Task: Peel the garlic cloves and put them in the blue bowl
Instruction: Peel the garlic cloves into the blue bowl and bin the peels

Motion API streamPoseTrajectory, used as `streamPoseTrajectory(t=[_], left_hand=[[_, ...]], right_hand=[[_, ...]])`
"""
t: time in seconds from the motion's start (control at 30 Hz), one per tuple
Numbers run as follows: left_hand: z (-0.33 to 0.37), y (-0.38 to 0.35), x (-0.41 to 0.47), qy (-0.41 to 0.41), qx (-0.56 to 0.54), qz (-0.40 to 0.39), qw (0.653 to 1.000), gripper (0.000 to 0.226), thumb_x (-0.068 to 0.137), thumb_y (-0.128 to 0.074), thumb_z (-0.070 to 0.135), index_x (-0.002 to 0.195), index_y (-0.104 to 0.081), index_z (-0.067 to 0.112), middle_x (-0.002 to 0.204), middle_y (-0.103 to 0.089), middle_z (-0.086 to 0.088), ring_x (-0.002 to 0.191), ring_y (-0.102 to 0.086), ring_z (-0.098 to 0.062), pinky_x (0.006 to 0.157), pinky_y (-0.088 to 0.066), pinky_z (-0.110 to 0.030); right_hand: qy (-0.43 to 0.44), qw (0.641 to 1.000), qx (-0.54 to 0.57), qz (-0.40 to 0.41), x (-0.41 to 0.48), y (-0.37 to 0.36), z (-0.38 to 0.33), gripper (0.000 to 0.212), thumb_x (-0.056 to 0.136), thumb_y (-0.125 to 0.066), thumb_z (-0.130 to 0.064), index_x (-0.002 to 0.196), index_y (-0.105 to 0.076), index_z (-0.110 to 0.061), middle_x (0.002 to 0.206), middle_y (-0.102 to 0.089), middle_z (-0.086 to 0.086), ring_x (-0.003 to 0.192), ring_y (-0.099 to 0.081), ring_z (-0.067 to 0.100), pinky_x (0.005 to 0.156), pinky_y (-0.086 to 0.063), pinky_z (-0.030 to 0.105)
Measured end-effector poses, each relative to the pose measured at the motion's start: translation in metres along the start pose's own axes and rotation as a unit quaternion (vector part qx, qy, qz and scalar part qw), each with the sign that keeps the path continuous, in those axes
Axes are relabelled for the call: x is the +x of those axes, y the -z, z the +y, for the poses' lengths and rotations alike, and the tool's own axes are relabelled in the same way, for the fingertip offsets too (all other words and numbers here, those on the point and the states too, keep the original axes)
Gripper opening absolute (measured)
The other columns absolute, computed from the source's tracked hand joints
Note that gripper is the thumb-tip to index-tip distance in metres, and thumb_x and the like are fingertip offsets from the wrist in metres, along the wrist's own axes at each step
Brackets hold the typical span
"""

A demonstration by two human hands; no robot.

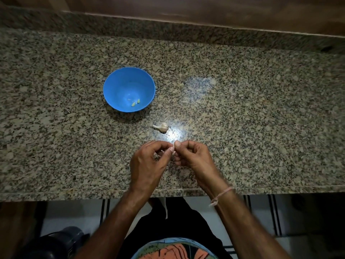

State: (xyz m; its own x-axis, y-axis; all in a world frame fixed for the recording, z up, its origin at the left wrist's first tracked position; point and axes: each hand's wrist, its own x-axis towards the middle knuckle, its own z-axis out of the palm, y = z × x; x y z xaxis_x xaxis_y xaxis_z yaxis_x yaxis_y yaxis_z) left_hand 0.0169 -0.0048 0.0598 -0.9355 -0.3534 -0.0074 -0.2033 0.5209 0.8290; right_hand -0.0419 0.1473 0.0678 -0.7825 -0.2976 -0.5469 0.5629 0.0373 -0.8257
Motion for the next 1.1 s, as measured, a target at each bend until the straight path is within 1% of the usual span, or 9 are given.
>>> streamPoseTrajectory(t=[0.13,0.23,0.43,0.57,0.63,0.8,0.93,1.0,1.1], left_hand=[[0.002,0.002,0.003,0.002,0.002,-0.018,1.0,0.009,0.091,-0.079,0.027,0.1,-0.08,0.025,0.09,-0.075,0.017,0.08,-0.067,-0.003,0.069,-0.059,-0.038],[0.003,0.005,0.006,0.012,-0.02,-0.044,0.999,0.007,0.09,-0.08,0.028,0.097,-0.082,0.026,0.09,-0.076,0.017,0.08,-0.069,-0.005,0.067,-0.059,-0.035],[0.0,0.012,0.011,0.029,-0.059,-0.099,0.993,0.007,0.089,-0.081,0.026,0.096,-0.083,0.024,0.087,-0.077,0.014,0.081,-0.071,-0.006,0.065,-0.049,-0.017],[0.0,0.015,0.014,0.031,-0.076,-0.115,0.99,0.007,0.089,-0.082,0.022,0.096,-0.083,0.023,0.086,-0.077,0.013,0.082,-0.072,-0.007,0.066,-0.055,-0.023],[-0.001,0.016,0.015,0.026,-0.08,-0.121,0.989,0.007,0.089,-0.081,0.021,0.096,-0.083,0.022,0.086,-0.077,0.013,0.081,-0.071,-0.006,0.065,-0.054,-0.021],[0.0,0.015,0.012,0.004,-0.03,-0.104,0.994,0.008,0.09,-0.079,0.024,0.098,-0.082,0.022,0.084,-0.074,0.015,0.079,-0.069,-0.004,0.064,-0.05,-0.015],[0.002,0.012,0.011,-0.013,0.003,-0.073,0.997,0.003,0.09,-0.078,0.018,0.093,-0.078,0.02,0.082,-0.069,0.014,0.078,-0.064,-0.003,0.065,-0.045,-0.012],[0.003,0.009,0.01,-0.002,-0.006,-0.061,0.998,0.003,0.091,-0.077,0.017,0.091,-0.075,0.02,0.082,-0.068,0.014,0.078,-0.064,-0.005,0.065,-0.045,-0.014],[0.005,0.008,0.01,0.03,-0.059,-0.057,0.996,0.002,0.092,-0.077,0.02,0.094,-0.078,0.021,0.087,-0.073,0.014,0.084,-0.068,-0.007,0.065,-0.052,-0.02]], right_hand=[[0.034,0.999,-0.026,0.013,-0.002,0.001,-0.002,0.028,0.095,-0.074,-0.024,0.095,-0.071,0.004,0.077,-0.072,0.005,0.069,-0.066,0.015,0.067,-0.059,0.027],[0.047,0.998,-0.037,0.014,-0.004,0.004,-0.003,0.023,0.096,-0.074,-0.022,0.09,-0.072,0.0,0.074,-0.07,0.006,0.068,-0.066,0.014,0.065,-0.058,0.025],[0.047,0.998,-0.045,0.001,-0.007,0.008,0.0,0.022,0.095,-0.075,-0.024,0.089,-0.073,-0.003,0.076,-0.071,0.009,0.069,-0.066,0.019,0.067,-0.059,0.03],[0.036,0.998,-0.044,0.0,-0.006,0.009,0.001,0.021,0.095,-0.075,-0.024,0.092,-0.074,-0.003,0.08,-0.072,0.012,0.072,-0.067,0.021,0.07,-0.06,0.031],[0.031,0.998,-0.045,0.0,-0.006,0.009,0.002,0.021,0.094,-0.076,-0.024,0.092,-0.074,-0.003,0.08,-0.073,0.012,0.072,-0.068,0.02,0.069,-0.06,0.031],[0.031,0.998,-0.051,-0.001,-0.005,0.007,0.001,0.023,0.095,-0.076,-0.024,0.092,-0.074,-0.002,0.08,-0.073,0.011,0.071,-0.067,0.02,0.068,-0.06,0.029],[0.013,0.999,-0.046,-0.017,-0.003,0.006,-0.001,0.022,0.095,-0.075,-0.025,0.093,-0.074,-0.003,0.08,-0.072,0.01,0.072,-0.067,0.019,0.07,-0.06,0.029],[-0.009,0.999,-0.022,-0.03,-0.002,0.005,-0.001,0.021,0.096,-0.073,-0.025,0.094,-0.074,-0.004,0.083,-0.072,0.011,0.075,-0.068,0.02,0.071,-0.061,0.031],[-0.036,0.998,0.028,-0.031,-0.001,0.003,0.0,0.02,0.096,-0.073,-0.026,0.096,-0.074,-0.006,0.086,-0.072,0.012,0.076,-0.069,0.019,0.072,-0.062,0.031]])
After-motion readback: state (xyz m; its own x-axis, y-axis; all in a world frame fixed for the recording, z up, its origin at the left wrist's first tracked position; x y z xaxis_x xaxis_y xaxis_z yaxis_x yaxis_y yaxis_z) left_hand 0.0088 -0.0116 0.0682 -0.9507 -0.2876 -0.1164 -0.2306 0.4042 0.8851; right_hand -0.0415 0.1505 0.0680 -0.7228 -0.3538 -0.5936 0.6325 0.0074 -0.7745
